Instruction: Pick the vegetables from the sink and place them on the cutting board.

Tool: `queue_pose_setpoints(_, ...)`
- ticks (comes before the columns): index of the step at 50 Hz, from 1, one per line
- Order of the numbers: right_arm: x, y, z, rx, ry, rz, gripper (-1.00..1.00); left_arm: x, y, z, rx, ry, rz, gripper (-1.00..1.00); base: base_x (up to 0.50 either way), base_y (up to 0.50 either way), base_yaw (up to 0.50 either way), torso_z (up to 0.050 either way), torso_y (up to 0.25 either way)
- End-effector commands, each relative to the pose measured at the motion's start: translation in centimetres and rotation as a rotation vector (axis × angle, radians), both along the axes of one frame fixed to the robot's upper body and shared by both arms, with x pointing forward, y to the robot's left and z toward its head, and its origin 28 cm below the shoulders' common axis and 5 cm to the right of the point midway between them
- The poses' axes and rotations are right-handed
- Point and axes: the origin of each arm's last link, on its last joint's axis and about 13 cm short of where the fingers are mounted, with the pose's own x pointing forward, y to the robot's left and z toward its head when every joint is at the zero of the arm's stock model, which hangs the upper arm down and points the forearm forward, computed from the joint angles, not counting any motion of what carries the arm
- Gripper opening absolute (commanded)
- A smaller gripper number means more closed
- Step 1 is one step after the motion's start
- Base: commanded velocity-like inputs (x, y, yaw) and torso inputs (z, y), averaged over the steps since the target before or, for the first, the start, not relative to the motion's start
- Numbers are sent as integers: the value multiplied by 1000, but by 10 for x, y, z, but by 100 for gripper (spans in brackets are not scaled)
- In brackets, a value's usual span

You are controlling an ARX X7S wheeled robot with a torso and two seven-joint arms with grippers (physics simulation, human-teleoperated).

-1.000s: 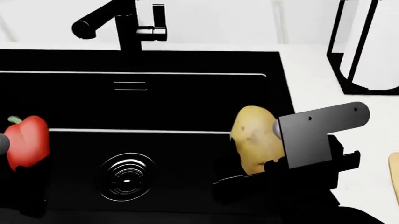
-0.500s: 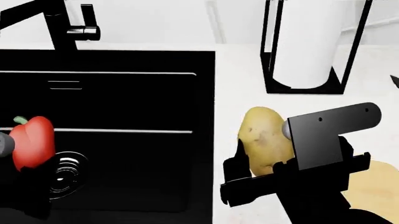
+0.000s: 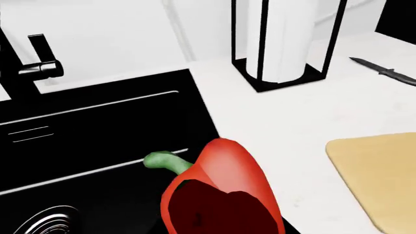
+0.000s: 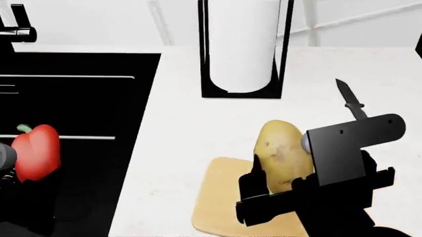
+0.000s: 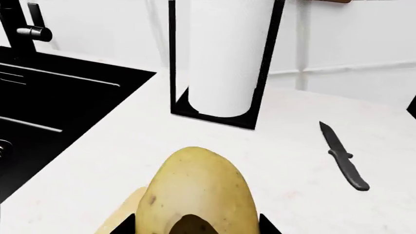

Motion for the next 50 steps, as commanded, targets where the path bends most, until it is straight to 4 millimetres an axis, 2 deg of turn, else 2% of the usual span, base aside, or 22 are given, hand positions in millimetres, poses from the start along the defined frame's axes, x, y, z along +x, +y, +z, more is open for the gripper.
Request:
queue_pose_setpoints(1,0,1,-2,2,7,15,-100,1,-2,1,-35,-13,-7,-100,0,-500,0,0,0)
queue_pose_setpoints(14,0,2,-4,4,21,24,-100,2,-4,4,-37,-18,-14,-100,0,-500,0,0,0)
queue_pose_setpoints(20,2,9,-1,-17,97,69,-100,4,-5,6,-38,-23,-20,-100,0,-38,0,0,0)
queue_pose_setpoints(22,4,14,5,-38,123,97,-100,-2,1,8,-38,-23,-23,-100,0,0,0,0,0)
queue_pose_setpoints(26,12,23,19,-89,164,151,-100,4,-8,3,-36,-19,-28,-100,0,0,0,0,0)
queue_pose_setpoints(29,20,29,29,-56,211,182,-100,-1,-1,5,-37,-19,-30,-100,0,0,0,0,0)
queue_pose_setpoints(32,30,33,38,-46,247,208,-100,3,-5,3,-38,-18,-32,-100,0,0,0,0,0)
queue_pose_setpoints(42,59,42,35,-91,362,241,-100,1,-3,5,-40,-17,-42,-100,0,0,0,0,0)
queue_pose_setpoints(46,69,46,33,-57,404,234,-100,1,-4,3,-42,-15,-44,-100,0,0,0,0,0)
queue_pose_setpoints(50,74,50,33,-53,427,239,-100,8,-10,0,-45,-10,-42,-100,0,0,0,0,0)
